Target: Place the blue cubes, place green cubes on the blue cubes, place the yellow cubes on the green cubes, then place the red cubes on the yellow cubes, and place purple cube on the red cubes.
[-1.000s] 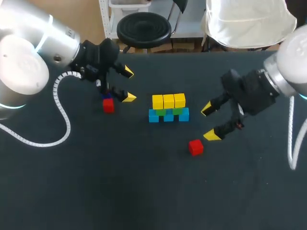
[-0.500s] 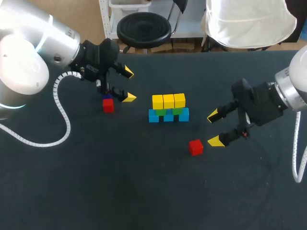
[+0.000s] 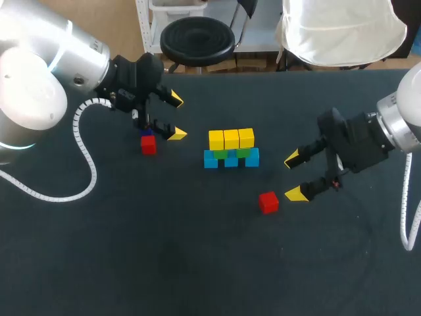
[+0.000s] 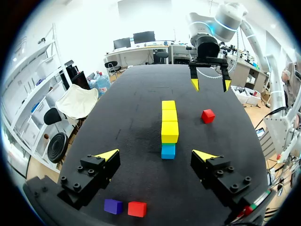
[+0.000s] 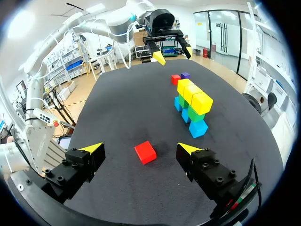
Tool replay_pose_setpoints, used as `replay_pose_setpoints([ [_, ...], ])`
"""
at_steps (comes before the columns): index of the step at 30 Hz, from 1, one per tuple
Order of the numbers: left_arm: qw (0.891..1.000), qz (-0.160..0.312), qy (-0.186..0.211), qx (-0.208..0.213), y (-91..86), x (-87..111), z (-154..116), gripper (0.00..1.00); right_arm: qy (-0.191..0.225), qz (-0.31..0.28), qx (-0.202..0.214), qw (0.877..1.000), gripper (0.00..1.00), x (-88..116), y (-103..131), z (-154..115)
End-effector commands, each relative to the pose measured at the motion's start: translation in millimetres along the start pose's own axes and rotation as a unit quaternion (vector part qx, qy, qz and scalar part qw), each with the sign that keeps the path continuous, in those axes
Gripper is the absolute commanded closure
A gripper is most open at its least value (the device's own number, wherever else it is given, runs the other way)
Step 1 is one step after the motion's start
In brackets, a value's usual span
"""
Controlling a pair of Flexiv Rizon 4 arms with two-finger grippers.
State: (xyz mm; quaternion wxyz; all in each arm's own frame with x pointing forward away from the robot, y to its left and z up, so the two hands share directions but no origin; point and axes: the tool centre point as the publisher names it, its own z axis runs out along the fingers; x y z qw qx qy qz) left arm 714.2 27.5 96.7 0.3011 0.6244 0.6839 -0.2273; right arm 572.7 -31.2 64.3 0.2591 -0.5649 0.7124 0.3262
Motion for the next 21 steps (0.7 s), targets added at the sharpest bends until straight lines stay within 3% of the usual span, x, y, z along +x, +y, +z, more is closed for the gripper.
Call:
replay_pose_setpoints([
  [1,1.000,0.001,-0.002,0.001,0.5,1.0,-0.1,0.00,0.001,0.000,0.000,1.000,0.00,-0.3,-0.7,0.3],
  [2,1.000,0.001,-0.002,0.001,0.5,1.0,-0.1,0.00,0.001,0.000,0.000,1.000,0.00,-0.3,-0.7,0.3],
  [5,1.000,0.001,-0.002,0.001,0.5,1.0,-0.1,0.00,0.068,-0.086,-0.025,0.994,0.00,15.7,28.9,-3.9],
  [8,1.000,0.001,-0.002,0.001,0.5,1.0,-0.1,0.00,0.096,-0.121,-0.030,0.988,0.00,22.7,48.3,-15.0],
  [15,1.000,0.001,-0.002,0.001,0.5,1.0,-0.1,0.00,0.088,-0.163,-0.014,0.983,0.00,27.8,57.2,-28.3],
  [21,1.000,0.001,-0.002,0.001,0.5,1.0,-0.1,0.00,0.071,-0.185,-0.025,0.980,0.00,15.3,42.7,-10.6],
])
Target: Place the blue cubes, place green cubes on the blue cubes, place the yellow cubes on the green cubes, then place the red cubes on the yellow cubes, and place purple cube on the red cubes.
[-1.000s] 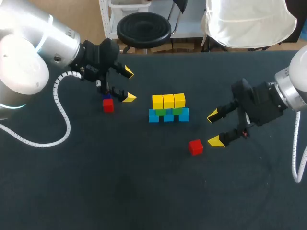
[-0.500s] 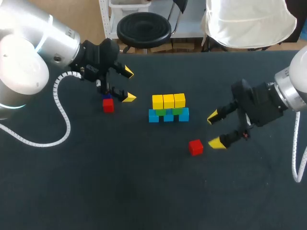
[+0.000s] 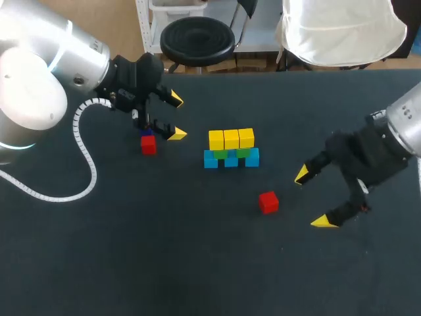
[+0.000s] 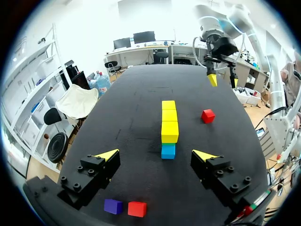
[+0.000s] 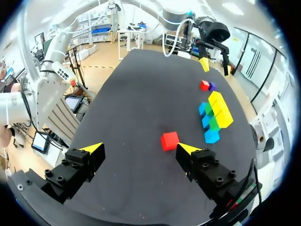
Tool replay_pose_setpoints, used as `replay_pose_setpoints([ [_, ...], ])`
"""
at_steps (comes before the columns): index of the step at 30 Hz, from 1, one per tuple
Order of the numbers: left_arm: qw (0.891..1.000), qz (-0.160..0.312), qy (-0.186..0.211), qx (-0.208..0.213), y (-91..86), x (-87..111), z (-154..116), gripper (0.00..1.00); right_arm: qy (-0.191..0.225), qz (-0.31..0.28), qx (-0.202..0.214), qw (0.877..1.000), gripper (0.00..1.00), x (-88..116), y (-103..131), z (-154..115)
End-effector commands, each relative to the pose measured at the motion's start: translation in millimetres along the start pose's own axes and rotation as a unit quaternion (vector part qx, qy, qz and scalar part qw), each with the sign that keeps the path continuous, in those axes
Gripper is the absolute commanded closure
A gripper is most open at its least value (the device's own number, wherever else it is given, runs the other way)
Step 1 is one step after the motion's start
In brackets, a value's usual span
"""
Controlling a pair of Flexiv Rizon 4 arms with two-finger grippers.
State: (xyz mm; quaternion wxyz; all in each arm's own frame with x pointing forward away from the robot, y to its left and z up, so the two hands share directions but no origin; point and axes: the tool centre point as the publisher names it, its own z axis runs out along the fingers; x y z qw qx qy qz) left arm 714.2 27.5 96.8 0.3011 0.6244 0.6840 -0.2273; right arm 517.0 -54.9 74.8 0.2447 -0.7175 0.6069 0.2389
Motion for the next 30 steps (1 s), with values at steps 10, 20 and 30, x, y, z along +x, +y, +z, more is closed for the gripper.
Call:
replay_pose_setpoints([
  [10,1.000,0.001,-0.002,0.001,0.5,1.0,-0.1,0.00,-0.059,-0.050,-0.089,0.993,0.00,-12.9,-48.2,63.6],
  [20,1.000,0.001,-0.002,0.001,0.5,1.0,-0.1,0.00,-0.069,-0.054,-0.105,0.991,0.00,0.9,-63.5,82.1],
  [30,1.000,0.001,-0.002,0.001,0.5,1.0,-0.1,0.00,-0.058,0.000,-0.064,0.996,0.00,15.7,-53.2,78.3],
])
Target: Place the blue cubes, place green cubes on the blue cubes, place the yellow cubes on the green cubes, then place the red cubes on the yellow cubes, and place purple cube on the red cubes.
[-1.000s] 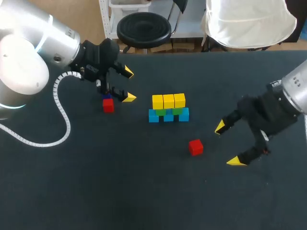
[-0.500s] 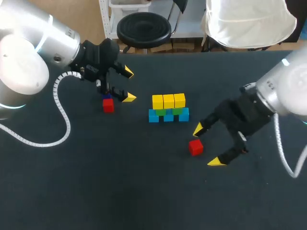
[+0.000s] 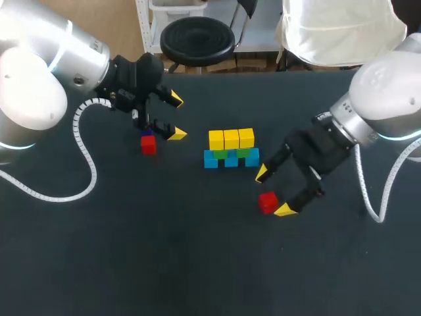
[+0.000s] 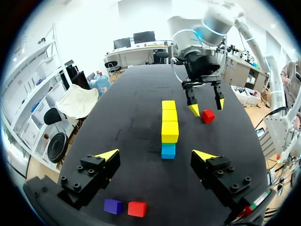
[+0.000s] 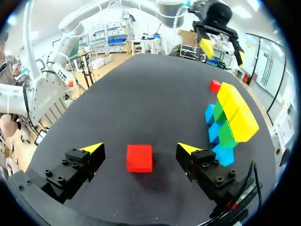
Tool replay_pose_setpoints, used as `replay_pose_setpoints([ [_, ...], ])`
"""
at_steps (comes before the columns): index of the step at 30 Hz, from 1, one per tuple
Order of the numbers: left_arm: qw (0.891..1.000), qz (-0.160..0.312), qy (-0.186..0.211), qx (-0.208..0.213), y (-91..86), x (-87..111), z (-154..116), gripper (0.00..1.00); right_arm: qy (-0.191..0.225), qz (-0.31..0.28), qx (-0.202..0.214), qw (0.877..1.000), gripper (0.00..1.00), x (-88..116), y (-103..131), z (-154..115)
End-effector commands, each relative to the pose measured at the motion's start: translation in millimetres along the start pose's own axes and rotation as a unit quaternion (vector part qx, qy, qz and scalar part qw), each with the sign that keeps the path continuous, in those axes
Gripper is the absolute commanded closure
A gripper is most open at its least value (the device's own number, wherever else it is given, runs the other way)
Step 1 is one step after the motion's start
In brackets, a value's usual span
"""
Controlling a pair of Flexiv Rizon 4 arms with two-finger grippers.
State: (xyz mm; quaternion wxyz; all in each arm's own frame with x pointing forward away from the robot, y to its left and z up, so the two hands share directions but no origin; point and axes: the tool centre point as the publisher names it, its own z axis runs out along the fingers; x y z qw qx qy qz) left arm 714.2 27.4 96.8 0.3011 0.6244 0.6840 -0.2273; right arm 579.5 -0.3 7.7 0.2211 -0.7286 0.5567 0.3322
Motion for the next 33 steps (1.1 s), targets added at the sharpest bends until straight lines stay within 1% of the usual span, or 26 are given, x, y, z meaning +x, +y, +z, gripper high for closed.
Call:
replay_pose_setpoints([
  [1,1.000,0.001,-0.002,0.001,0.5,1.1,-0.1,0.00,0.001,0.016,0.029,0.999,0.00,4.9,14.7,-4.1],
  [3,1.000,0.001,-0.002,0.001,0.5,1.1,-0.1,0.00,-0.009,0.021,0.041,0.999,0.00,7.3,18.2,-5.4],
  [7,1.000,0.001,-0.002,0.001,0.5,1.1,-0.1,0.00,-0.016,0.032,0.049,0.998,0.00,10.4,19.2,-4.2],
  [10,1.000,0.001,-0.002,0.001,0.5,1.1,-0.1,0.00,-0.014,0.036,0.043,0.998,0.00,14.0,17.0,-0.4],
  [12,1.000,0.001,-0.002,0.001,0.5,1.1,-0.1,0.00,-0.008,0.039,0.030,0.999,0.00,15.7,10.5,3.8],
  [18,1.000,0.001,-0.002,0.001,0.5,1.1,-0.1,0.00,-0.016,0.033,0.024,0.999,0.00,12.1,3.1,5.3],
  [27,1.000,0.001,-0.002,0.001,0.5,1.1,-0.1,0.00,-0.018,0.032,0.012,0.999,0.00,13.9,-1.4,7.7],
  [31,1.000,0.001,-0.002,0.001,0.5,1.1,-0.1,0.00,-0.024,0.030,0.013,0.999,0.00,12.1,-4.3,6.2],
  [32,1.000,0.001,-0.002,0.001,0.5,1.1,-0.1,0.00,-0.024,0.029,0.013,0.999,0.01,11.6,-4.9,6.1],
  [33,1.000,0.001,-0.002,0.001,0.5,1.1,-0.1,0.00,-0.023,0.029,0.012,0.999,0.05,11.3,-5.6,6.2],
])
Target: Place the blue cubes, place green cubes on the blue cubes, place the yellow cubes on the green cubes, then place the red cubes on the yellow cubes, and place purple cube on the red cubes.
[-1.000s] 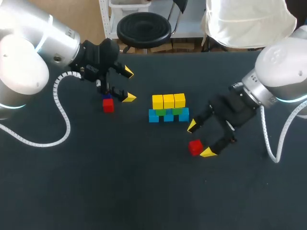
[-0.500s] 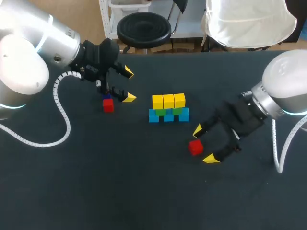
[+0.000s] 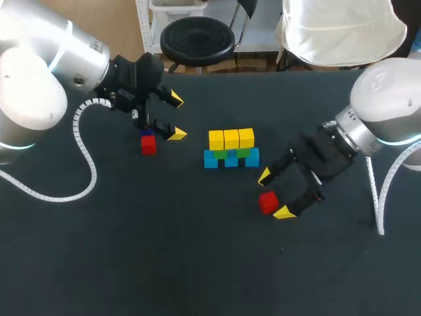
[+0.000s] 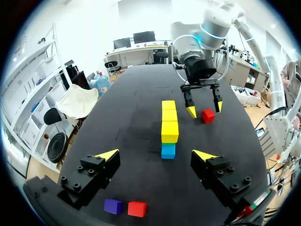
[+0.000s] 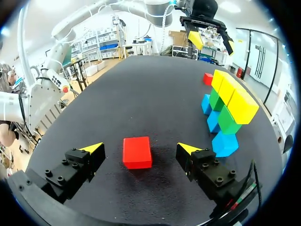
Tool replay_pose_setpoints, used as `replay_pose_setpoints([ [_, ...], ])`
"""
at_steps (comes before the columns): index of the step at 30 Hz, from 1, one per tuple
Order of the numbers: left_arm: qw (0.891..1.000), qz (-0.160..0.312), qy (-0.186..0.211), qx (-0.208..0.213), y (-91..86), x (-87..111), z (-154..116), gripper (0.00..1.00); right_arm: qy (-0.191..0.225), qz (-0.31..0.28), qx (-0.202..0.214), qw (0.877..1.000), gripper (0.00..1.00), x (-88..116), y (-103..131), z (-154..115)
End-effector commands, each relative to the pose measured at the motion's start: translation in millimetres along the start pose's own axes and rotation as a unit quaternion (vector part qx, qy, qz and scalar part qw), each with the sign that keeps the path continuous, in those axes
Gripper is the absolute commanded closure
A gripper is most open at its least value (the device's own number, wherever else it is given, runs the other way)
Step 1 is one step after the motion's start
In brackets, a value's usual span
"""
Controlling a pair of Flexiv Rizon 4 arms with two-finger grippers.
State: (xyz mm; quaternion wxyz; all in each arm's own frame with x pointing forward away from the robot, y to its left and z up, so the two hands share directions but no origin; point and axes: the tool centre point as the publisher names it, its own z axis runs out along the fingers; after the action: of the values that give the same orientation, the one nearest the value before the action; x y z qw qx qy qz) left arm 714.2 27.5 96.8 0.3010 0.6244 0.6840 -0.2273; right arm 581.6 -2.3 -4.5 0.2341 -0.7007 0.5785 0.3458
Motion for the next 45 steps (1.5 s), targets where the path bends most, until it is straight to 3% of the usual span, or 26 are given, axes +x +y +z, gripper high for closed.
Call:
replay_pose_setpoints([
  [1,1.000,0.001,-0.002,0.001,0.5,1.1,-0.1,0.00,-0.001,-0.002,-0.003,1.000,0.09,0.4,-4.0,-0.1],
  [3,1.000,0.001,-0.002,0.001,0.5,1.1,-0.1,0.00,0.000,-0.002,-0.004,1.000,0.38,0.5,-4.8,0.3],
  [4,1.000,0.001,-0.002,0.001,0.5,1.1,-0.1,0.00,0.000,-0.002,-0.005,1.000,0.46,0.6,-4.9,0.6],
  [9,1.000,0.001,-0.002,0.001,0.5,1.1,-0.1,0.00,-0.001,-0.003,-0.011,1.000,0.67,1.4,-5.5,5.4],
  [12,1.000,0.001,-0.002,0.001,0.5,1.1,-0.1,0.00,-0.001,-0.007,-0.012,1.000,0.96,0.5,-5.4,5.9],
  [13,1.000,0.001,-0.002,0.001,0.5,1.1,-0.1,0.00,-0.001,-0.008,-0.013,1.000,1.00,0.4,-5.2,5.9],
  [18,1.000,0.001,-0.002,0.001,0.5,1.1,-0.1,0.00,0.005,-0.001,0.006,1.000,1.00,-1.7,-0.9,-1.1],
  [29,1.000,0.001,-0.002,0.001,0.5,1.1,-0.1,0.00,0.044,0.043,0.050,0.997,1.00,-29.5,18.4,-36.5],
  [45,1.000,0.001,-0.002,0.001,0.5,1.1,-0.1,0.00,0.049,0.063,0.104,0.991,1.00,-79.8,-0.3,-72.6],
])
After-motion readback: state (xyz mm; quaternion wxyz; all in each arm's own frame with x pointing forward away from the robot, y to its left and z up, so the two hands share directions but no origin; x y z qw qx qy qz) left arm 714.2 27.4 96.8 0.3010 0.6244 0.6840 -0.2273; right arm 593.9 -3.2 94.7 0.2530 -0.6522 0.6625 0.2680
